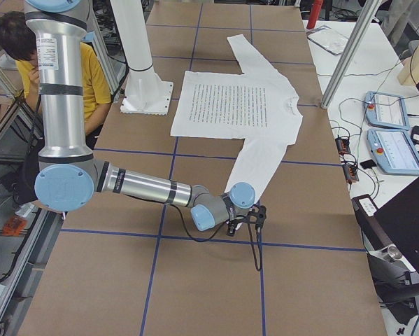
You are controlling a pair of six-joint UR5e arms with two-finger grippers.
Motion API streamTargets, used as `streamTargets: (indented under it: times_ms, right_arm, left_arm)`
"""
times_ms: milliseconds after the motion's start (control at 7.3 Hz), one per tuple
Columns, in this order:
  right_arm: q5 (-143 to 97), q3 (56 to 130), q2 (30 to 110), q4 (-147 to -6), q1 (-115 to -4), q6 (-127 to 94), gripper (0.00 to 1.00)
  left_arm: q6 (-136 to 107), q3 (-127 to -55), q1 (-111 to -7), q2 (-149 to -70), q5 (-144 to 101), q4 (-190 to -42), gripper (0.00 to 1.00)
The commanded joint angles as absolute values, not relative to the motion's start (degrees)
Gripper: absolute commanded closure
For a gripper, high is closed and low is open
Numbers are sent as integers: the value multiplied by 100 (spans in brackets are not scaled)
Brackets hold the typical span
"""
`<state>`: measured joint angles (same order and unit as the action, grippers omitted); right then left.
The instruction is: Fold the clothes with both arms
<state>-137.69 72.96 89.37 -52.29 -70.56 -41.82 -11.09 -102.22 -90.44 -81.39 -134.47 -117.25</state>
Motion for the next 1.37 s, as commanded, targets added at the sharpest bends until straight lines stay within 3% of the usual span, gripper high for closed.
streamTargets:
  times_ms: [0, 274, 411, 548, 685, 822, 1232]
  right_arm:
    - [-13755, 7260, 8938, -5229, -7022, -4184, 27]
    - [-13746, 7251, 8930, -5256, -7014, -4184, 51]
    - [-13755, 7242, 8930, -5265, -7014, -4184, 82]
    - [-13755, 7164, 8921, -5239, -7014, -4184, 90]
    - [-13755, 7137, 8912, -5230, -7014, -4184, 91]
    - [-13772, 7163, 8895, -5229, -7014, -4201, 100]
    - [-13877, 7451, 8851, -5273, -7031, -4201, 100]
  left_arm:
    - [-1107, -10222, -9044, -8139, -13447, -11733, 0]
    - [-1107, -10222, -9044, -8139, -13447, -11733, 0]
    - [-1107, -10222, -9044, -8139, -13447, -11733, 0]
    - [-1107, -10248, -9044, -8139, -13447, -11733, 0]
    - [-1107, -10265, -9044, -8139, -13456, -11725, 0]
    - [-1107, -10266, -9044, -8139, -13456, -11725, 0]
    - [-1107, -10274, -9044, -8139, -13456, -11725, 0]
